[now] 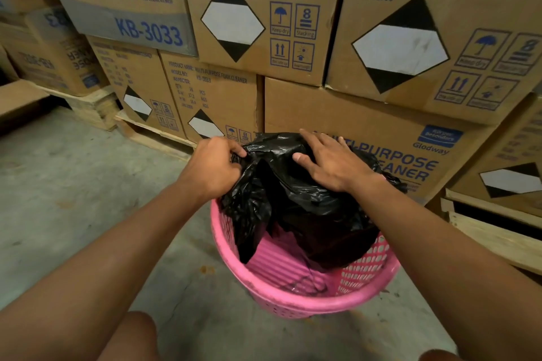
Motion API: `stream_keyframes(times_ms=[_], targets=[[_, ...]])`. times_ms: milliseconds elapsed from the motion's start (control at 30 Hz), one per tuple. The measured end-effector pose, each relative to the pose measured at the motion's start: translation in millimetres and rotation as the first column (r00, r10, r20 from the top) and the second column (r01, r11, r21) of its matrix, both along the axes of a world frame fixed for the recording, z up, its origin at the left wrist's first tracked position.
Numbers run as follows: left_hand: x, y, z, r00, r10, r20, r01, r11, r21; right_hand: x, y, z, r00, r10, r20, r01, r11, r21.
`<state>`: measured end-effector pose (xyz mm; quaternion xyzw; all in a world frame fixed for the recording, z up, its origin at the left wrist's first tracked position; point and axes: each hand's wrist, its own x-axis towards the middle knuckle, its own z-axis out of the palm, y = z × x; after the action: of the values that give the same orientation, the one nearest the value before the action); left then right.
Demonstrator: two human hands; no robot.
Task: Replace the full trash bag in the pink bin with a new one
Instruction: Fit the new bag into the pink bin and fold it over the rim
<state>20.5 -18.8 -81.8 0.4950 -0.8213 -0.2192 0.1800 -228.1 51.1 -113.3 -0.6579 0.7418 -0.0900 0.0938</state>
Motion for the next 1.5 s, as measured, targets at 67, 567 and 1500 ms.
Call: stream_keyframes(times_ms=[67,567,1500], targets=[[0.7,-2.7,-0.2,1.0,-0.013,0.022,0.012,0.999,0.052,0.3,-0.1,-0.2,1.0,-0.012,-0.008,0.012,1.0,0.018],[16.8,-18.4,11.1,0.985,-0.174,0.008,0.151,0.879,0.453,1.2,1.8,-2.6,0.998,0.0,-0.066,0.006,0.996,0.093],[54.7,0.9,-38.1,0.941,-0.109,-0.321,0.287,0.761,0.581,-2.2,2.9,-6.4,0.993,0.021,-0.113,-0.013,0.997,0.07]])
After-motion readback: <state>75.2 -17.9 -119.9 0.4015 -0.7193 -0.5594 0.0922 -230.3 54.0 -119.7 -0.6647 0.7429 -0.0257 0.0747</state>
